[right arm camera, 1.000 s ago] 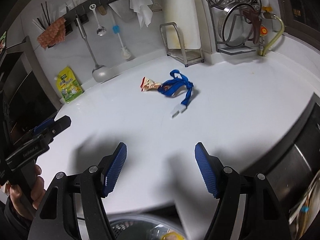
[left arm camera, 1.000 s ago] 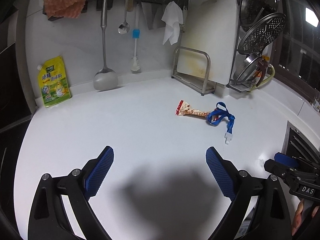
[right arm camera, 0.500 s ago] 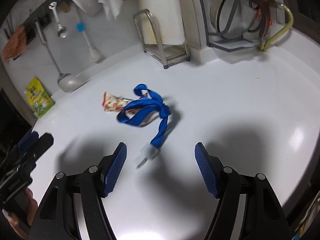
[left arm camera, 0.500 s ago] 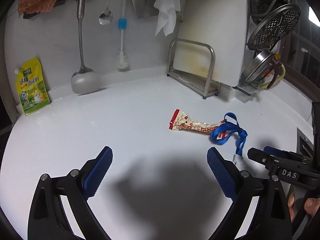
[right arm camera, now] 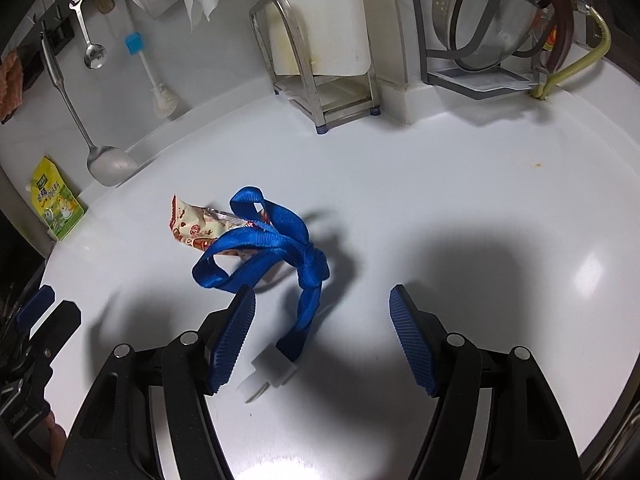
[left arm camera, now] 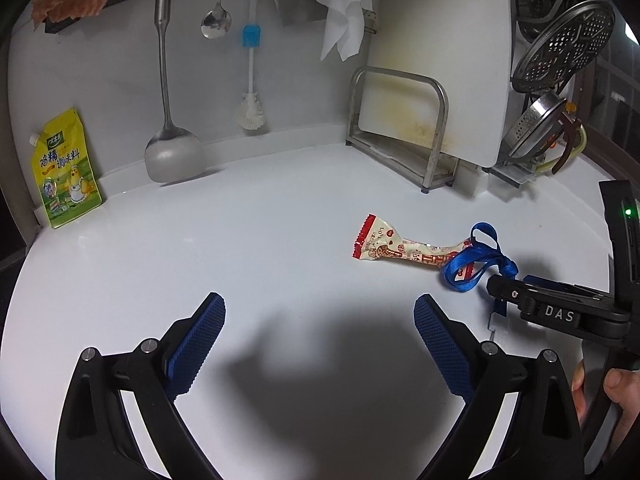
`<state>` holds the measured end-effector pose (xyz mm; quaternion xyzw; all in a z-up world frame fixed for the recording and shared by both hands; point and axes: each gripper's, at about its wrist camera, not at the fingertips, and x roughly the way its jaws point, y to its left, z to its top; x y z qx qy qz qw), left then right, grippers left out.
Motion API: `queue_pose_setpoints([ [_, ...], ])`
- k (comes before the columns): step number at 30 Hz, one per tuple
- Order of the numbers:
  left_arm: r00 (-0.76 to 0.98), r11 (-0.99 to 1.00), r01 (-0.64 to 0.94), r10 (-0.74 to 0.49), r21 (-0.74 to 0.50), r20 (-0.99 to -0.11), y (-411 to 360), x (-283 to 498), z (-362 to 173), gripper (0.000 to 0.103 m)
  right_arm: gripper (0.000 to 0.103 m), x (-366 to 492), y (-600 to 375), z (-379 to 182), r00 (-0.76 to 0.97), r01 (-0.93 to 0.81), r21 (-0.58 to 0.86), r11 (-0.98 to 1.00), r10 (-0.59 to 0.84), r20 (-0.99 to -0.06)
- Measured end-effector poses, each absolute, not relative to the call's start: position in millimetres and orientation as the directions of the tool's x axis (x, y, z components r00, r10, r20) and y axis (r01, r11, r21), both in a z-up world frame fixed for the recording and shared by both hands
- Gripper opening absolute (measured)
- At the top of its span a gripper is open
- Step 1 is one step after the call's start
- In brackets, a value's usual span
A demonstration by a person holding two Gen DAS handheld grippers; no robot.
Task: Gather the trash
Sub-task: 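Grasp the blue lanyard with the right tool and lift it, then grasp the red-and-white snack wrapper with the left tool while the right holds the lanyard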
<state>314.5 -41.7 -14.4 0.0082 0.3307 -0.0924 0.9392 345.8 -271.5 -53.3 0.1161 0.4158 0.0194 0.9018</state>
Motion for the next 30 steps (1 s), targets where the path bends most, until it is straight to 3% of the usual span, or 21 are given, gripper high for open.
queue_pose_setpoints([
  [4,0.756,0.982,0.183,-0.176,-0.054,-0.631,-42.9,314.9,-14.9,0.094,0.058,350.0,-263.2,-54.6,0.648,0.041,0.186,0.982,0.116,-0.753],
  [9,0.743,0.982,0.178,-0.179,-0.068,-0.645,-43.4,317.6,-18.6,0.094,0.031,352.8,-254.1,-56.8,0.637,0.002,0.137,0.991,0.105,-0.764],
  [11,0.744,0.982,0.175,-0.175,-0.064,-0.646,-45.8,318.0,-19.4,0.094,0.009,353.0,-252.4,-57.1,0.633,-0.013,0.13,0.991,0.109,-0.766],
  [30,0.73,0.992,0.088,-0.128,-0.094,-0.672,-114.4,356.7,-27.1,0.094,0.005,328.3,-313.9,-25.6,0.771,0.076,0.211,0.975,0.077,-0.632],
])
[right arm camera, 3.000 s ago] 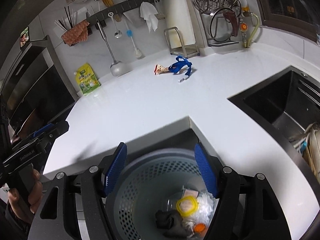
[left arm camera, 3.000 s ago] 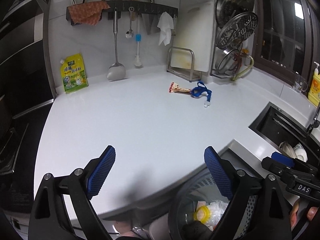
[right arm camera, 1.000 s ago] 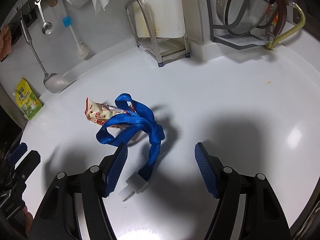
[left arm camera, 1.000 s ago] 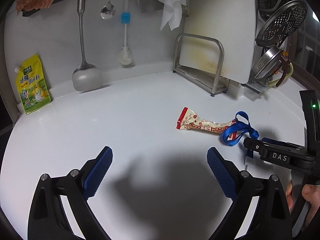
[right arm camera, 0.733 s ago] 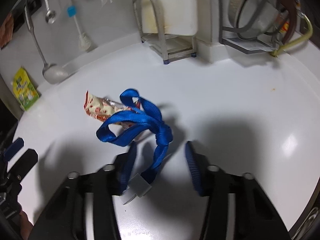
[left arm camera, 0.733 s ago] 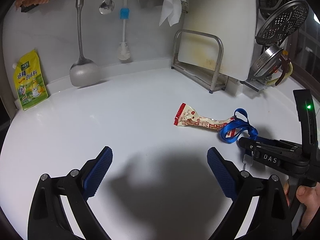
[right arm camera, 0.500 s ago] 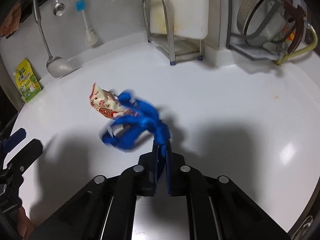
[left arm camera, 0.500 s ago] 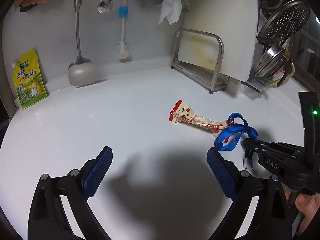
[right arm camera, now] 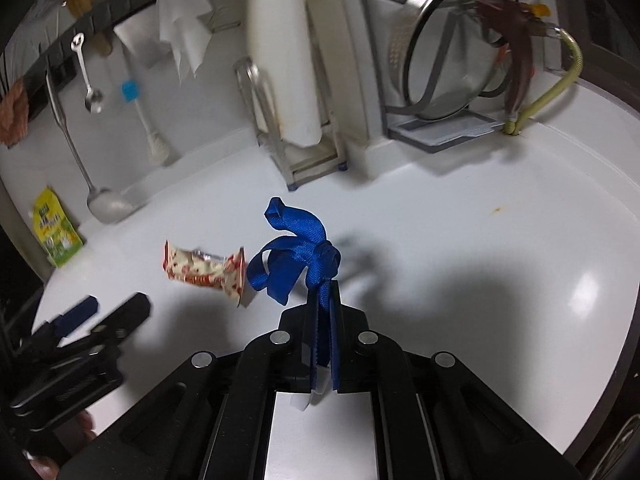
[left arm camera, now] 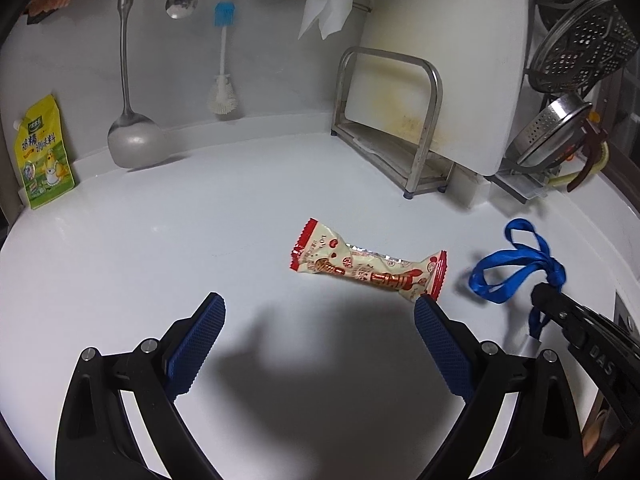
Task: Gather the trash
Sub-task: 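Grasp the red-and-white snack wrapper with the left tool while the right holds the lanyard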
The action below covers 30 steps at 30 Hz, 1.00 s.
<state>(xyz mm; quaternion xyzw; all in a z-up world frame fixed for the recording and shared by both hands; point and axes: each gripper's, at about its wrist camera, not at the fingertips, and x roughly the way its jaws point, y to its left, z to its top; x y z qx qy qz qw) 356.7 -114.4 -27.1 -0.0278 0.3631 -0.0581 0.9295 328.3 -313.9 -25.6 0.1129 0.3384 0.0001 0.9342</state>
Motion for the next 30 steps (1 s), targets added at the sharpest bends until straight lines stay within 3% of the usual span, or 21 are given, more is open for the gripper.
queue_pose_setpoints([
  [13,0.677,0.994,-0.1,0.029,-0.053,-0.736,-151.2,393.7,-34.0,0.094,0.004,322.8,-339.5,-18.5,0.799,0.104,0.25,0.962,0.069,-0.597],
  [26,0.624,0.983,-0.185,0.128,0.014,-0.771,-175.2,421.1,-49.6,0.094,0.004,318.3,-350.3,-11.7,0.819,0.104,0.305,0.947,0.092,-0.566],
  [30,0.615,0.982,-0.188,0.112,-0.006,-0.781,-174.5,426.1,-52.4,0.085,0.005,319.3,-352.3,-12.6,0.817,0.106,0.317,0.943,0.099,-0.568],
])
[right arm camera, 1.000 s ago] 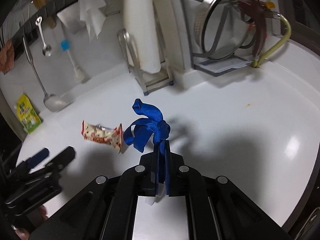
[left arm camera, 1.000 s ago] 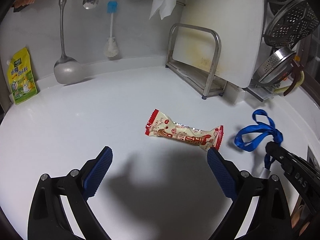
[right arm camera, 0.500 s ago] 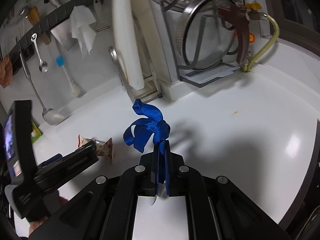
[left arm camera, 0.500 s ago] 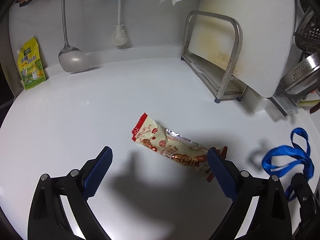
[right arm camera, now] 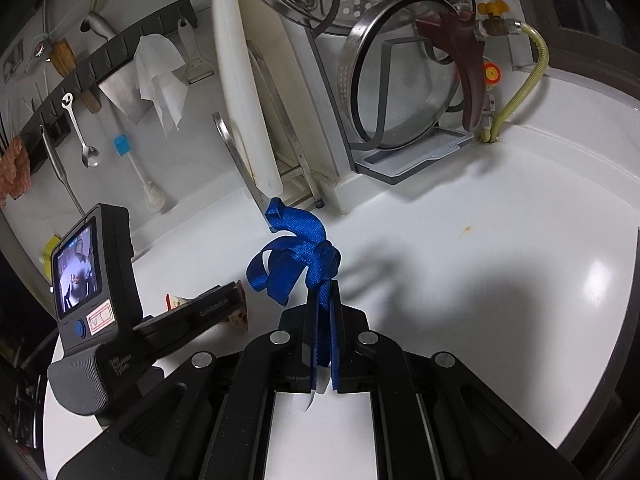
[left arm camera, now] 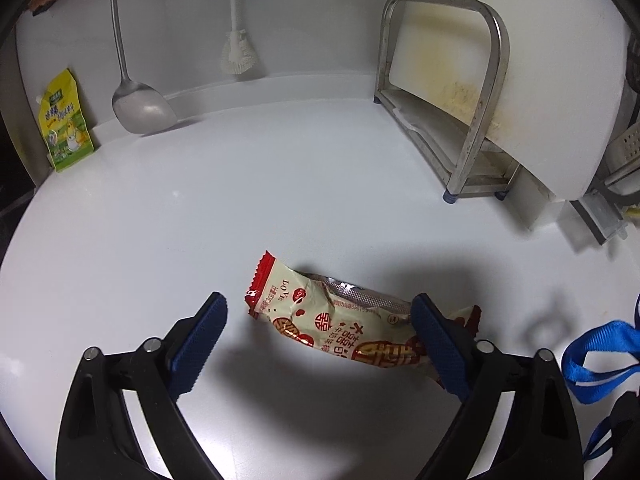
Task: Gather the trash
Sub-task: 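Grasp the red-and-white snack wrapper with the left tool while the right holds the lanyard, then carry wrapper and lanyard over the bin and open both tools to drop them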
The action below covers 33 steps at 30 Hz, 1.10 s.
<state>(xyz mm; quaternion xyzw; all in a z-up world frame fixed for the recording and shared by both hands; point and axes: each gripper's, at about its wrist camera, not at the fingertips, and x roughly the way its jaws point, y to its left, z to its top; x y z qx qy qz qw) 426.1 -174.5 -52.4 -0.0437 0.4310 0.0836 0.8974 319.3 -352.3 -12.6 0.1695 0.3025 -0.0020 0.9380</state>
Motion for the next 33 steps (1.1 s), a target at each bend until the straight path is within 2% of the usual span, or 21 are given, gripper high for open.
queue_pose_setpoints([
  [2,0.617,0.983,-0.181,0.098,-0.02,-0.781,-174.7,428.0,-53.4,0.073,0.004,318.9,-352.4,-12.3,0.818,0.106,0.32,0.942,0.1,-0.566],
  [4,0.625,0.985,-0.172,0.097,-0.015,-0.774,-176.5,427.1,-52.2,0.068,0.005,319.0,-351.9,-12.3,0.818,0.106,0.32,0.942,0.1,-0.566],
  [5,0.629,0.986,-0.166,0.093,-0.017,-0.772,-177.5,426.7,-52.0,0.051,0.004,319.2,-351.9,-12.7,0.817,0.105,0.322,0.941,0.103,-0.567],
  [7,0.614,0.989,-0.142,0.058,-0.037,-0.787,-178.5,428.0,-55.5,0.036,0.005,320.1,-351.8,-13.3,0.815,0.105,0.322,0.941,0.105,-0.57],
  [8,0.617,0.99,-0.134,0.049,-0.044,-0.785,-178.2,426.9,-56.4,0.034,0.004,320.2,-351.8,-13.2,0.815,0.104,0.323,0.941,0.105,-0.57],
  [19,0.678,0.998,-0.028,-0.019,-0.052,-0.734,-167.3,402.3,-42.3,0.027,0.004,323.1,-351.2,-15.1,0.808,0.097,0.323,0.942,0.115,-0.578],
  [29,0.769,0.998,0.019,0.028,0.068,-0.638,-144.3,353.5,-7.3,0.027,0.004,317.0,-331.7,-11.3,0.813,0.056,0.296,0.954,0.129,-0.568],
  [33,0.784,0.997,0.032,0.022,0.076,-0.62,-126.9,329.0,7.4,0.027,0.004,306.4,-317.7,-8.2,0.815,0.036,0.268,0.963,0.127,-0.565],
])
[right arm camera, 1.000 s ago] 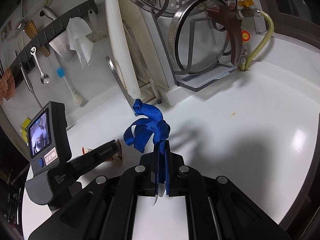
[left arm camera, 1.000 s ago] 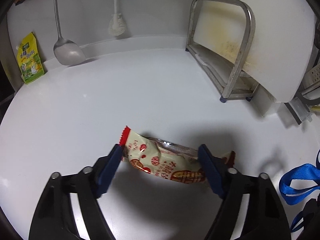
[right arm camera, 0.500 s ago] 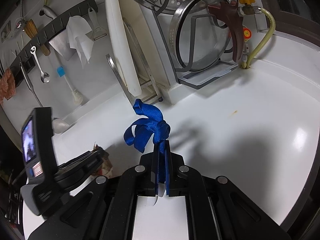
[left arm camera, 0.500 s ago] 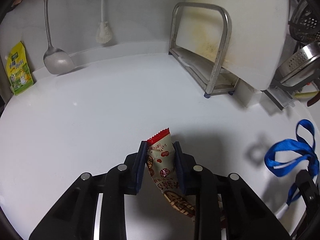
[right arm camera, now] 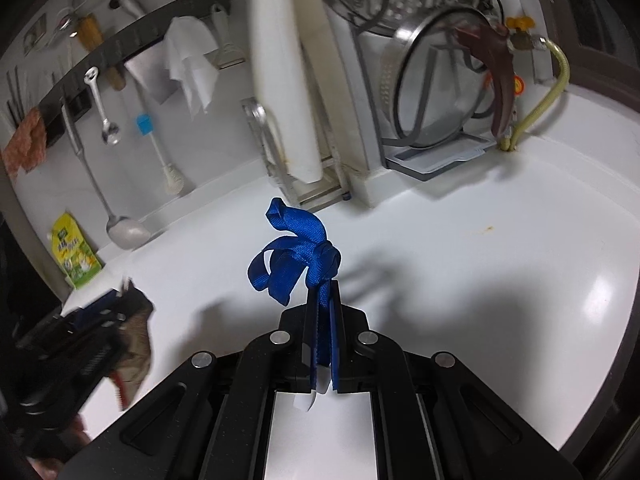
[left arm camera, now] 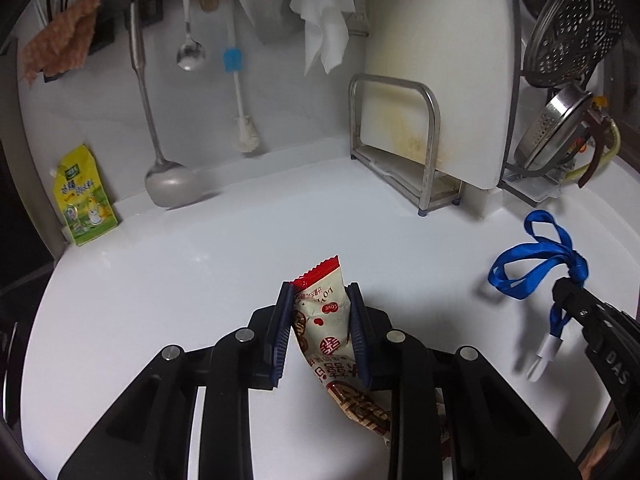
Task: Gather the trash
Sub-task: 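Carry wrapper and lanyard over the bin and open both tools to drop them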
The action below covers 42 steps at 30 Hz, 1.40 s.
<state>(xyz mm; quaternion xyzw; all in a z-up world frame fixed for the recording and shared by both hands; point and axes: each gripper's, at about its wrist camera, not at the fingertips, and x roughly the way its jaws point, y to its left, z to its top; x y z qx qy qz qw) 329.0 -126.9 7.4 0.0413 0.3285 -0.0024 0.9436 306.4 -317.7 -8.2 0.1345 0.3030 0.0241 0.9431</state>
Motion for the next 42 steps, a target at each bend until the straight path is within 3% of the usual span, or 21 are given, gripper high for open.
queue_pose_setpoints([
  [8,0.801,0.998,0.052,-0.021,0.035,-0.598,-86.2,271.5,34.6,0.027,0.004,251.4,-295.9,12.2,0.84,0.0,0.24,0.971,0.13,-0.527],
  [16,0.809,0.996,0.082,-0.049,0.03,-0.586,-48.6,189.0,42.9,0.027,0.004,160.7,-260.1,14.1,0.854,-0.012,0.304,0.952,0.168,-0.492],
  [30,0.78,0.996,0.088,-0.065,0.006,-0.623,0.6,70.1,12.7,0.027,0.005,14.5,-199.9,-15.5,0.817,-0.038,0.265,0.963,0.183,-0.547],
  [42,0.755,0.985,0.173,-0.132,0.0,-0.643,-6.2,15.3,-19.2,0.027,0.004,-41.8,-177.3,-48.7,0.776,-0.014,0.211,0.977,0.144,-0.614],
])
